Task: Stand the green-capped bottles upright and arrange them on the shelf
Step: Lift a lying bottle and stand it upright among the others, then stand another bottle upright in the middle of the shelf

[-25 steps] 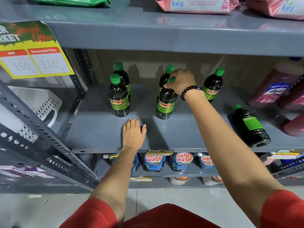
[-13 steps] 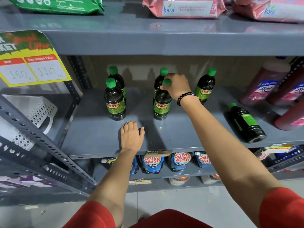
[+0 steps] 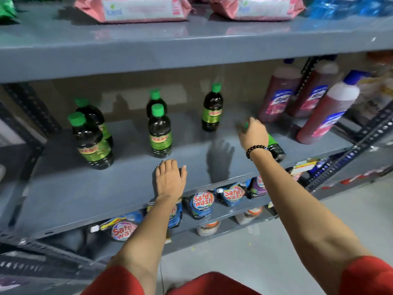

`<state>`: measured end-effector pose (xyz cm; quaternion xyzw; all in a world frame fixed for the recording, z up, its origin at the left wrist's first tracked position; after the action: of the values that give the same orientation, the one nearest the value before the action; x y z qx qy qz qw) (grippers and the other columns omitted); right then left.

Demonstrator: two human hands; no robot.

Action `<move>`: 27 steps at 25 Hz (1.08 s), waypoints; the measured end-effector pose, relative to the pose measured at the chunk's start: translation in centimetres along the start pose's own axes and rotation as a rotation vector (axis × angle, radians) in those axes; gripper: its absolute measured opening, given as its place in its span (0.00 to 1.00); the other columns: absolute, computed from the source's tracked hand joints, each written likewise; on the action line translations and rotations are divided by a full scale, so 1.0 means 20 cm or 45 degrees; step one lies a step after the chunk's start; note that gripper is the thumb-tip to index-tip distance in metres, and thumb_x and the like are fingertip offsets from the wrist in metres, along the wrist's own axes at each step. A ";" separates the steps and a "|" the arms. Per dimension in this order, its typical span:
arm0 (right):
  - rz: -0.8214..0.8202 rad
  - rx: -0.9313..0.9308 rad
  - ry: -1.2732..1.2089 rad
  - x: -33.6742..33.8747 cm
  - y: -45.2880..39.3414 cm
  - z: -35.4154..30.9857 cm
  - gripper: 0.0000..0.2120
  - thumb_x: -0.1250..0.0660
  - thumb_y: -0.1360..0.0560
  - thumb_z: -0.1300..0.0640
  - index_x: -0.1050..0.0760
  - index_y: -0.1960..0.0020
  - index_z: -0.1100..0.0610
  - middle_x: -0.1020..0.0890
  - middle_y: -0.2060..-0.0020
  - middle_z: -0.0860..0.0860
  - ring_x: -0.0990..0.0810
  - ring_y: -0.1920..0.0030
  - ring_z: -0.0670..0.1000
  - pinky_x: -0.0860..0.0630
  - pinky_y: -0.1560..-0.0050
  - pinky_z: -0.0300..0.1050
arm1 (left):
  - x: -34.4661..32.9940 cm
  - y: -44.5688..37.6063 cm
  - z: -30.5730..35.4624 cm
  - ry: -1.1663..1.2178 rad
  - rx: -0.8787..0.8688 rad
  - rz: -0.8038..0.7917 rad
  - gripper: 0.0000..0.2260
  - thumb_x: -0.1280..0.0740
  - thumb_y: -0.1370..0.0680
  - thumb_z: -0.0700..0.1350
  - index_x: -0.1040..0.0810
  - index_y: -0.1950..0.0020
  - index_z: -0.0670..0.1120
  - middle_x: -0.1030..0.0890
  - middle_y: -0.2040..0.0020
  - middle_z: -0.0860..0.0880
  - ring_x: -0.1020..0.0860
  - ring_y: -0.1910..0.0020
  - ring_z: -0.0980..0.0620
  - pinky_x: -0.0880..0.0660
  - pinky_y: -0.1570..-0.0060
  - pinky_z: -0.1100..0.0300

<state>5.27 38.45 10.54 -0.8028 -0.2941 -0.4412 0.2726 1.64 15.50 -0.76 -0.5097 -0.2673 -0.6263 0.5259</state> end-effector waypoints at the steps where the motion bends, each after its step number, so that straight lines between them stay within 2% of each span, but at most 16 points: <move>1: -0.012 -0.014 0.064 0.00 -0.02 0.09 0.16 0.37 0.25 0.58 0.30 0.40 0.64 0.25 0.41 0.64 0.28 0.39 0.64 0.29 0.41 0.54 | -0.02 -0.01 0.05 0.020 0.003 0.017 0.16 0.38 0.23 0.48 0.27 0.44 0.37 0.21 0.45 0.36 0.26 0.43 0.38 0.30 0.40 0.45; 6: -0.254 -0.047 0.212 -0.05 -0.13 0.35 0.27 0.40 0.24 0.60 0.44 0.28 0.65 0.33 0.34 0.66 0.33 0.35 0.66 0.37 0.32 0.55 | -0.09 -0.12 0.25 0.046 0.100 0.038 0.16 0.40 0.22 0.49 0.28 0.43 0.37 0.22 0.45 0.35 0.26 0.43 0.38 0.31 0.41 0.44; 9: -0.296 -0.046 0.318 -0.10 -0.18 0.40 0.30 0.38 0.24 0.54 0.46 0.27 0.65 0.35 0.32 0.66 0.34 0.33 0.66 0.39 0.30 0.58 | -0.13 -0.12 0.30 0.000 0.155 0.018 0.17 0.41 0.22 0.49 0.29 0.41 0.37 0.23 0.42 0.36 0.27 0.41 0.38 0.32 0.39 0.45; 13: -0.255 -0.049 0.432 -0.12 -0.20 0.46 0.42 0.29 0.29 0.47 0.47 0.27 0.65 0.34 0.33 0.64 0.33 0.33 0.63 0.34 0.34 0.59 | -0.16 -0.13 0.30 -0.094 0.144 -0.009 0.17 0.42 0.21 0.50 0.29 0.41 0.37 0.23 0.41 0.36 0.28 0.40 0.38 0.31 0.38 0.45; 16: -0.203 -0.110 0.428 -0.13 -0.26 0.46 0.41 0.27 0.31 0.50 0.44 0.29 0.65 0.32 0.35 0.62 0.32 0.35 0.61 0.30 0.38 0.57 | -0.16 -0.14 0.30 -0.123 0.140 -0.007 0.17 0.42 0.21 0.50 0.29 0.42 0.38 0.23 0.42 0.37 0.27 0.41 0.38 0.31 0.39 0.45; 19: -0.256 -0.259 0.082 -0.13 -0.31 0.42 0.34 0.26 0.34 0.49 0.34 0.36 0.64 0.31 0.38 0.61 0.31 0.37 0.61 0.29 0.40 0.56 | -0.17 -0.13 0.30 -0.137 0.136 0.001 0.17 0.42 0.21 0.50 0.28 0.42 0.38 0.23 0.42 0.37 0.27 0.42 0.39 0.31 0.40 0.46; 21: -0.268 -0.202 -0.343 -0.14 -0.31 0.35 0.25 0.25 0.36 0.52 0.27 0.45 0.63 0.26 0.44 0.61 0.25 0.43 0.60 0.26 0.46 0.49 | -0.17 -0.14 0.30 -0.137 0.140 0.001 0.17 0.42 0.21 0.50 0.28 0.43 0.38 0.23 0.43 0.37 0.27 0.42 0.39 0.31 0.41 0.46; 23: -0.272 -0.084 -0.822 -0.13 -0.31 0.24 0.16 0.25 0.37 0.61 0.26 0.52 0.58 0.21 0.54 0.57 0.21 0.53 0.56 0.25 0.54 0.44 | -0.17 -0.14 0.29 -0.135 0.145 -0.001 0.16 0.43 0.21 0.50 0.28 0.43 0.38 0.23 0.43 0.37 0.27 0.42 0.39 0.31 0.41 0.46; 25: -0.366 -0.015 -1.170 -0.14 -0.33 0.13 0.21 0.27 0.38 0.69 0.27 0.49 0.57 0.20 0.54 0.54 0.21 0.54 0.53 0.24 0.54 0.44 | -0.17 -0.14 0.29 -0.143 0.144 0.002 0.16 0.43 0.21 0.50 0.28 0.43 0.39 0.23 0.43 0.38 0.27 0.42 0.40 0.31 0.41 0.47; 27: -0.454 0.012 -1.298 -0.18 -0.34 0.05 0.25 0.28 0.38 0.74 0.28 0.43 0.61 0.20 0.52 0.55 0.21 0.52 0.53 0.23 0.53 0.45 | -0.17 -0.14 0.29 -0.142 0.150 -0.006 0.16 0.43 0.21 0.50 0.28 0.43 0.39 0.23 0.43 0.39 0.27 0.42 0.40 0.31 0.41 0.47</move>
<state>-0.65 42.95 8.16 -0.8516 -0.5228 -0.0336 0.0195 0.86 22.72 -1.34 -0.5113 -0.3337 -0.5815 0.5376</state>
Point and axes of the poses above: each hand's wrist, its own y-axis away from the middle knuckle, its own x-axis out of the back of the hand, z = x × y, the point moved 1 cm from there along -y, towards the middle knuckle
